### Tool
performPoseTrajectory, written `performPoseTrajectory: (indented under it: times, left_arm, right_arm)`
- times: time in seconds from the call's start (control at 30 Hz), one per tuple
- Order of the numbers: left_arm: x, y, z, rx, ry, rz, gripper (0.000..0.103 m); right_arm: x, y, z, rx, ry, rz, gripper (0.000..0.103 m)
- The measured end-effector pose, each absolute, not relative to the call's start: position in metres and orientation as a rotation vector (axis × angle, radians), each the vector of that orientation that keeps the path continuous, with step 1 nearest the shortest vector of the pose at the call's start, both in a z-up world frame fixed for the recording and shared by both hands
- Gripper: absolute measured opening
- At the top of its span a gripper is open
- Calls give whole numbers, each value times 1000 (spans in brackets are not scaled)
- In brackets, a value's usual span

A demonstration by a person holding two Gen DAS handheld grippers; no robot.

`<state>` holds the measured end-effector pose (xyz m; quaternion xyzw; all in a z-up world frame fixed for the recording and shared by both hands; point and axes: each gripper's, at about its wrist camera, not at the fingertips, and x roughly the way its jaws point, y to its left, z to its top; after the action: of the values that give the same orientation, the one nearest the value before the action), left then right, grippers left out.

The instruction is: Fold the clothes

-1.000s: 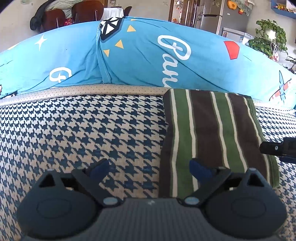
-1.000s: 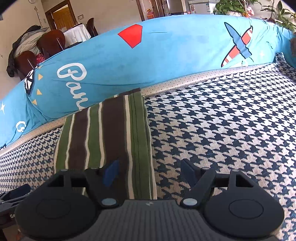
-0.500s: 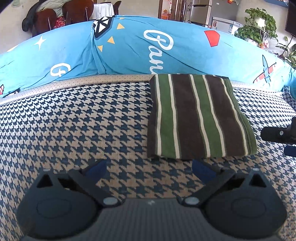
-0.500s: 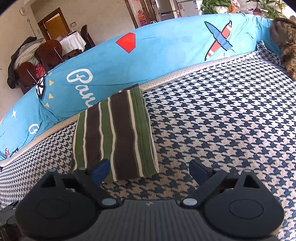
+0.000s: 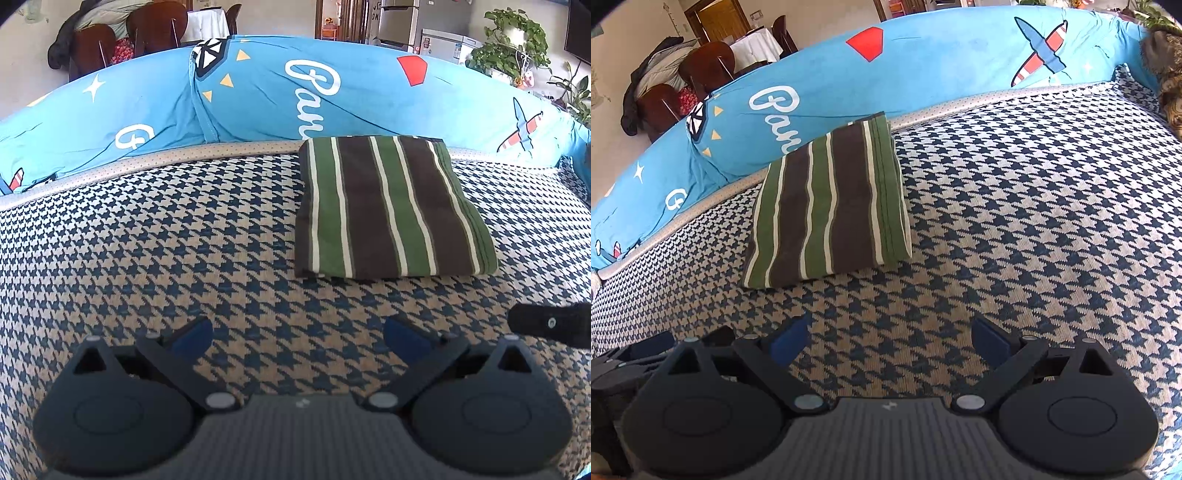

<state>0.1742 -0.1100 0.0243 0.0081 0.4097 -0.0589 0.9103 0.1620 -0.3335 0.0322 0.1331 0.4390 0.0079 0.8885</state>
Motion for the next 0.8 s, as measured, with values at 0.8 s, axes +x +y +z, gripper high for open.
performPoseTrajectory:
  times: [0.8]
  left_arm:
    - [173, -130, 17, 43, 900, -164, 103]
  right_arm:
    - [173, -334, 25, 287, 925, -35, 97]
